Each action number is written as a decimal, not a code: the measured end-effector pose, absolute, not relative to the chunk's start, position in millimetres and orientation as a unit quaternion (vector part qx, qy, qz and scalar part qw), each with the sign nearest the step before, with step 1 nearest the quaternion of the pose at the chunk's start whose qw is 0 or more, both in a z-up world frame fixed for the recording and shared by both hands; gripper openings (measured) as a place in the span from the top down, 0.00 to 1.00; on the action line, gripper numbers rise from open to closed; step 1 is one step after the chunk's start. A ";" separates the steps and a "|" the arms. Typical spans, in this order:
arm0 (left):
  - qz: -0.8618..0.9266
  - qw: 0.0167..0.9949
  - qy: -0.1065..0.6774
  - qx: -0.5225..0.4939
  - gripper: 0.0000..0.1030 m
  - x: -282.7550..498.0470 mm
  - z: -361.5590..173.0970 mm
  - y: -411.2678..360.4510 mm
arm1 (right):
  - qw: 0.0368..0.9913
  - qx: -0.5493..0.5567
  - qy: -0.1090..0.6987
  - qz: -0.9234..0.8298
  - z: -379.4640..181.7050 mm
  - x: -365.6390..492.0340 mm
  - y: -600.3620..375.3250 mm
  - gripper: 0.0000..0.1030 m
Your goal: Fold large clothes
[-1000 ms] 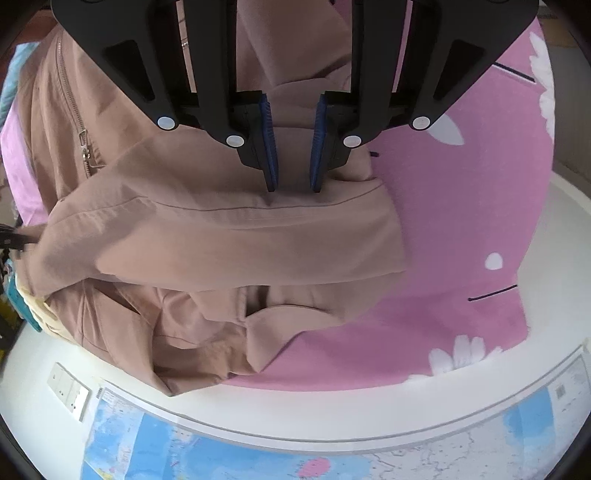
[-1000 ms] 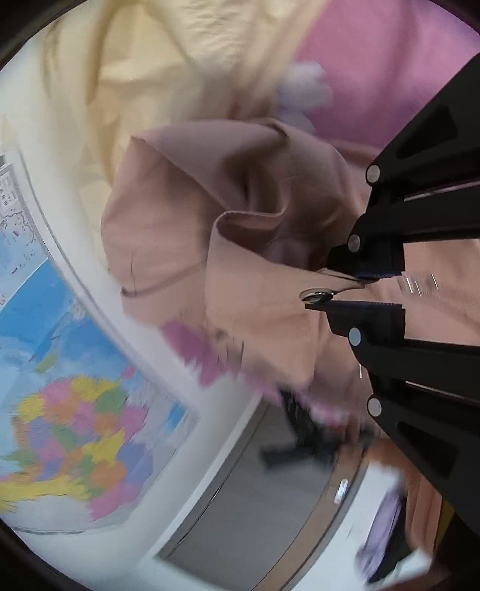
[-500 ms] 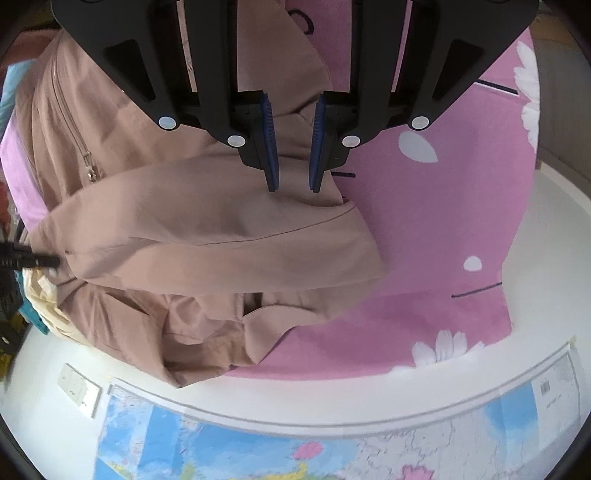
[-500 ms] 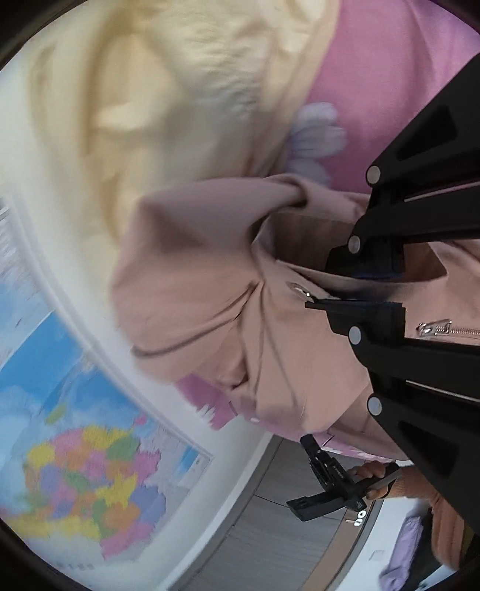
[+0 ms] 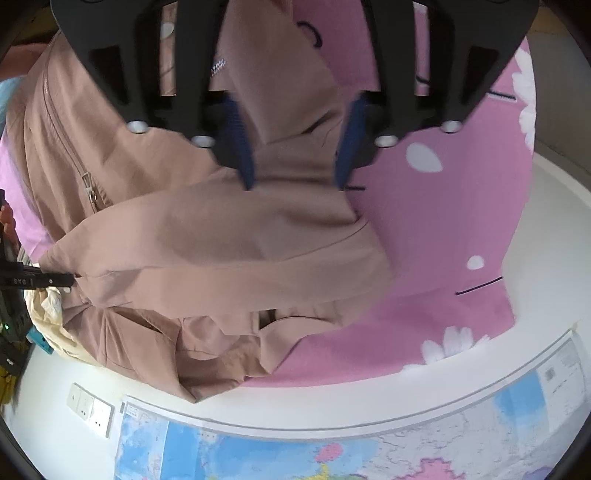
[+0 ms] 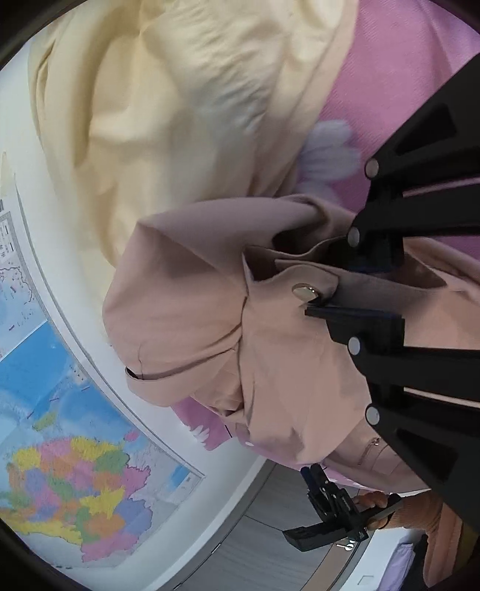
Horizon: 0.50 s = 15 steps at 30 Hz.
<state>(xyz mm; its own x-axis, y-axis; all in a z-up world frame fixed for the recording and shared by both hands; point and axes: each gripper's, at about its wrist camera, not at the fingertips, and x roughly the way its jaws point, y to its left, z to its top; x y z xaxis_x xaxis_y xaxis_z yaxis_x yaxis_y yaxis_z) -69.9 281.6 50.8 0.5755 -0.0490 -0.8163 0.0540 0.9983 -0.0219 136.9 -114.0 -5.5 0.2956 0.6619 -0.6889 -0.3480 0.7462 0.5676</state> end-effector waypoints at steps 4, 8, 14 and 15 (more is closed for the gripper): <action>-0.039 0.882 0.468 -0.034 0.47 -91.1 47.6 297.6 | 0.811 0.160 0.464 0.319 21.0 116.2 -124.8 0.39; -0.057 0.871 0.483 -0.070 0.46 -113.7 40.3 305.7 | 0.828 0.147 0.424 0.335 48.5 82.3 -129.5 0.36; -0.109 0.860 0.486 -0.112 0.34 -136.8 43.1 297.2 | 0.810 0.095 0.417 0.401 53.4 55.2 -70.1 0.35; -0.118 0.860 0.486 -0.107 0.29 -137.2 44.0 291.7 | 0.805 0.071 0.417 0.415 52.5 53.1 -48.5 0.35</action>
